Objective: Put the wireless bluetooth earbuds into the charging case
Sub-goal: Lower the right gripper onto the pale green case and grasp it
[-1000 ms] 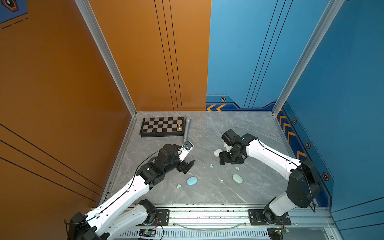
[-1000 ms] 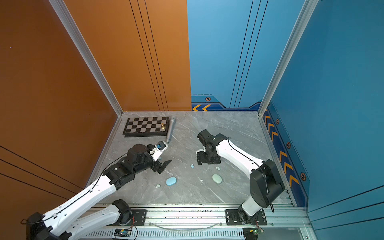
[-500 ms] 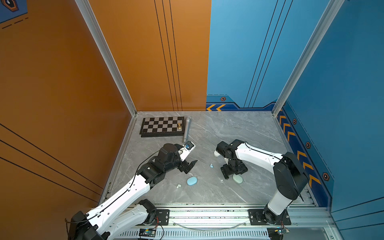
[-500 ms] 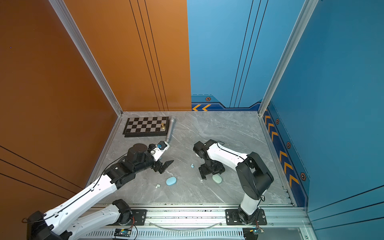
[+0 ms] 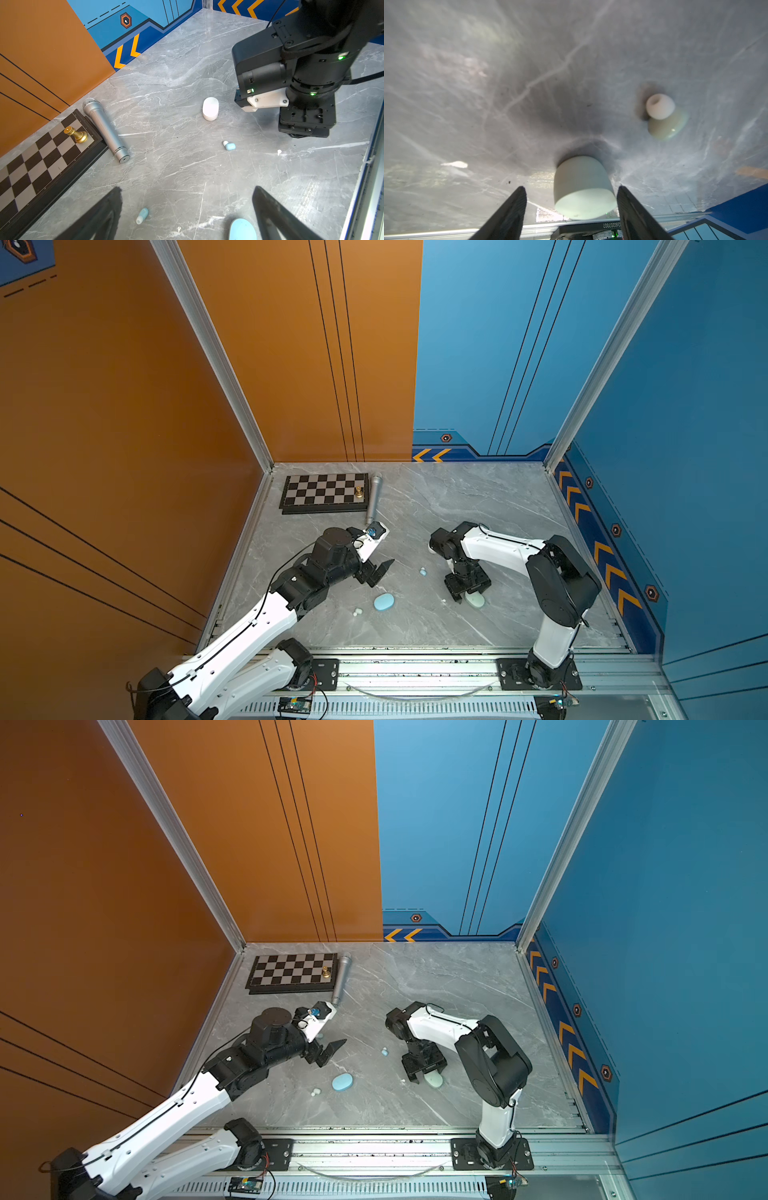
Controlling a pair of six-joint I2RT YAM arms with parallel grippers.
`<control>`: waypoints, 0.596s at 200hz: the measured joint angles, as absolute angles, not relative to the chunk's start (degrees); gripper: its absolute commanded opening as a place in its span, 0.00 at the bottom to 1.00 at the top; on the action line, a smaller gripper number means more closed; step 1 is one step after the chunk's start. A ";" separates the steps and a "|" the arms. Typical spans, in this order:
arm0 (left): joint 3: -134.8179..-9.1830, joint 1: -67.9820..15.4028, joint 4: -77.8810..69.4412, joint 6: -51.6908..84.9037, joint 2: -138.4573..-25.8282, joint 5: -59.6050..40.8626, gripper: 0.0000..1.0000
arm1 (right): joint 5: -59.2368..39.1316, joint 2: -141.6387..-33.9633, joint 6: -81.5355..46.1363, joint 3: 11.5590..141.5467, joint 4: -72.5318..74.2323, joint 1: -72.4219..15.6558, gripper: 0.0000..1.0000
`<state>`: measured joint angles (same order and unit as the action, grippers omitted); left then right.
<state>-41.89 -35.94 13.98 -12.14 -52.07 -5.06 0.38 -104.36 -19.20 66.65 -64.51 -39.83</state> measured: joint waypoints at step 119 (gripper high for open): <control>-41.91 -35.94 13.98 -10.37 -52.18 -5.19 1.00 | -2.72 -105.58 -20.40 66.52 -64.38 -42.00 0.41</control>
<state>-41.91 -35.94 13.98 -10.37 -52.18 -5.19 -2.72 -105.58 -20.40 66.52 -64.38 -42.00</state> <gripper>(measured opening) 0.992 0.447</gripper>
